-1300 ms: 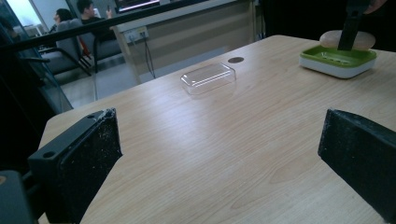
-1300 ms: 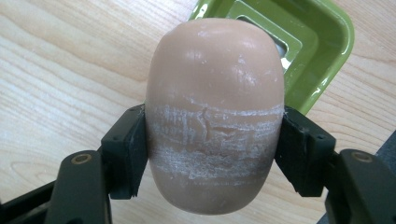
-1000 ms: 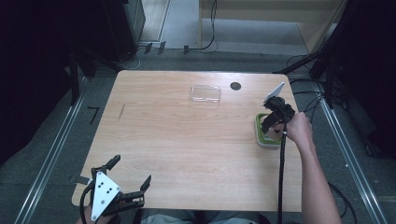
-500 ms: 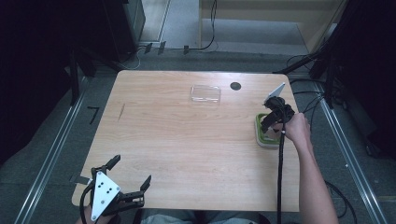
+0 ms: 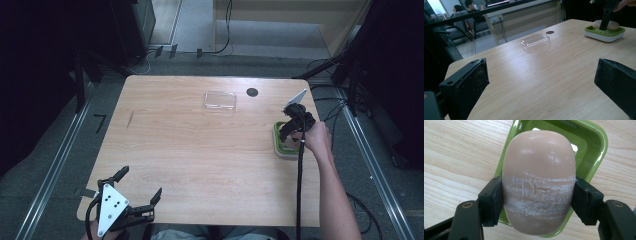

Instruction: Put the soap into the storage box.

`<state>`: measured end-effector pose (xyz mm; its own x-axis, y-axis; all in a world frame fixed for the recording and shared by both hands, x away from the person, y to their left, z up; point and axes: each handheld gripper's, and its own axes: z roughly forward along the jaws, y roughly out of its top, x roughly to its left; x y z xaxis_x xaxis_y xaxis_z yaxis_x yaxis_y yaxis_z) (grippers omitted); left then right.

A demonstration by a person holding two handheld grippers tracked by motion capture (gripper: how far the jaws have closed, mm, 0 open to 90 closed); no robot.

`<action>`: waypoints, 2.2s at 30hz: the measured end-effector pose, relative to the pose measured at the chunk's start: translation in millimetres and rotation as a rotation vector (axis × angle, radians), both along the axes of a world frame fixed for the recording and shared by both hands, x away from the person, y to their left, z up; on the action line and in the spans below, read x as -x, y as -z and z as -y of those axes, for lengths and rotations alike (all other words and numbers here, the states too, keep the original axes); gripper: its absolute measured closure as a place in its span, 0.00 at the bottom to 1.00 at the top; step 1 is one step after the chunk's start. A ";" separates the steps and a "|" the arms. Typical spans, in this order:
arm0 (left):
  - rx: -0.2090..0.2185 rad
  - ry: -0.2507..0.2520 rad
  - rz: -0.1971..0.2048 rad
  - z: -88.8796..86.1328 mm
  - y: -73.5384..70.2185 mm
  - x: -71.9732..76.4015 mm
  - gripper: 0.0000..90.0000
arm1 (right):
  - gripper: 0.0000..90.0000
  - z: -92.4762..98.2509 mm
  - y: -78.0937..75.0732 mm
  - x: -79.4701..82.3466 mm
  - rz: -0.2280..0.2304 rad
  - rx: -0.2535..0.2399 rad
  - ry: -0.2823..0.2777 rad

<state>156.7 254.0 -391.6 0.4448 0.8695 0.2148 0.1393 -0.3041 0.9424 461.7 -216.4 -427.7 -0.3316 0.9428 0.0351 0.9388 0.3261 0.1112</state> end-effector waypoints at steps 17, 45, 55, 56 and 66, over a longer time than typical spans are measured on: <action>0.002 -0.001 0.000 -0.2 0.1 -0.1 0.00 | 0.37 -3.5 7.6 -5.1 0.012 -0.020 0.043; 0.002 0.000 0.000 0.2 0.2 -0.2 0.00 | 0.38 4.8 17.5 -8.4 -0.001 -0.013 0.111; 0.003 -0.001 0.002 0.0 0.1 0.4 0.00 | 0.36 -0.5 8.9 -4.9 0.019 0.021 0.076; 0.002 -0.001 0.002 0.0 0.1 0.5 0.00 | 0.34 -1.5 7.2 -4.3 0.020 0.026 0.067; -0.007 -0.002 0.004 0.9 0.1 1.0 0.00 | 0.17 -22.3 -17.3 12.0 0.048 0.017 -0.039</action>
<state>155.8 253.2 -391.8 0.4425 0.8688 0.2224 0.1359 -0.3101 0.9409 449.7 -194.1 -410.4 -0.3687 0.9296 0.0028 0.9192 0.3641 0.1501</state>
